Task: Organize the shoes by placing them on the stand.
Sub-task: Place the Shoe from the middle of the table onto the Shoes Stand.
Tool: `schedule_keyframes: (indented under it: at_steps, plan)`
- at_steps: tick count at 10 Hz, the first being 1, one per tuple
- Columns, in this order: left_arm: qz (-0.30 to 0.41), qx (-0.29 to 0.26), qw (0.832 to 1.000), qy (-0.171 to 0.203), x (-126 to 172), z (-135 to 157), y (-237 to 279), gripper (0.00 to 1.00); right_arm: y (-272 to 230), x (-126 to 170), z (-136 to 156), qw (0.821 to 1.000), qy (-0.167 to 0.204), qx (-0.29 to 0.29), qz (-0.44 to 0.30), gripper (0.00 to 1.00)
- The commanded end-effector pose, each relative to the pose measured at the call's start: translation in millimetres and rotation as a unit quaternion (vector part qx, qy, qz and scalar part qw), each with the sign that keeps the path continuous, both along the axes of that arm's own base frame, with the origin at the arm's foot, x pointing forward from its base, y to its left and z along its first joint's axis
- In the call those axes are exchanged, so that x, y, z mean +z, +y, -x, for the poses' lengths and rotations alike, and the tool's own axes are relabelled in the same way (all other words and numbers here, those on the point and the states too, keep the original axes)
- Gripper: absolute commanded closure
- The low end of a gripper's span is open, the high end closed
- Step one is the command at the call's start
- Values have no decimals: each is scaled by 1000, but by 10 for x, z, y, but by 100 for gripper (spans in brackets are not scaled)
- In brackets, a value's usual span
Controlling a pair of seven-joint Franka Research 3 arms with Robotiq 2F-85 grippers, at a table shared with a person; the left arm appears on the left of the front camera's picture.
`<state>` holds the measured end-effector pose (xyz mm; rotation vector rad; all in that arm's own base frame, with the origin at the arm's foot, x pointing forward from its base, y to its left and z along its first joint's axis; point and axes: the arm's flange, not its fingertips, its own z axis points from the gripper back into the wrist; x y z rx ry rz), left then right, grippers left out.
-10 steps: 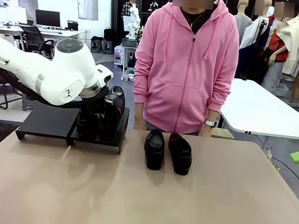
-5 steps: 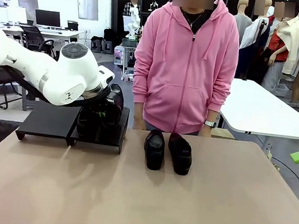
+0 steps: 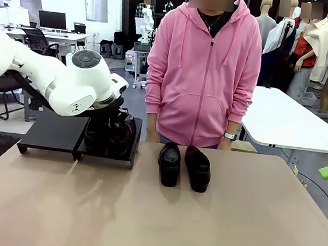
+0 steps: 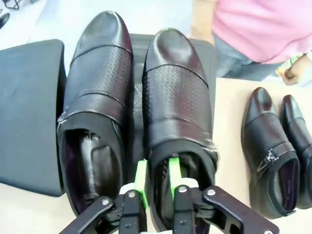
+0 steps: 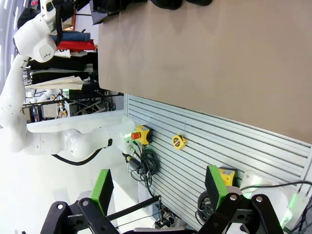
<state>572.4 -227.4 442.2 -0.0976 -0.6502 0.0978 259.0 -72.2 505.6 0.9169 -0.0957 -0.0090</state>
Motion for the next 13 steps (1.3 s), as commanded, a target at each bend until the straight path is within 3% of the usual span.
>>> schedule_keyframes:
  at_steps: [1, 4, 6, 7, 9, 10, 11, 13]
  plan:
    - [-6, 18, 999, -33, 57, 20, -38, 0, 12, 36, 2, 1000, 1, -3, -11, 0]
    - [-5, -4, 998, -67, 281, 273, -90, 0, 12, 36, 2, 1000, 1, -3, -11, 0]
    - [12, -43, 997, -66, 539, 615, -155, 0, 12, 36, 2, 1000, 1, -3, -11, 0]
    - [18, -49, 998, -39, 704, 876, -170, 0, 12, 36, 2, 1000, 1, -3, -11, 0]
    - [85, -129, 987, 38, 986, 1559, -72, 0, 12, 36, 2, 1000, 1, -3, -11, 0]
    - [104, -159, 980, 52, 1070, 1952, 88, 0, 12, 36, 2, 1000, 1, -3, -11, 0]
    - [123, -179, 974, 70, 1128, 2327, 343, 0, 12, 36, 2, 1000, 1, -3, -11, 0]
    - [165, -170, 963, 129, 1253, 2728, 1025, 0, 12, 36, 2, 1000, 1, -3, -11, 0]
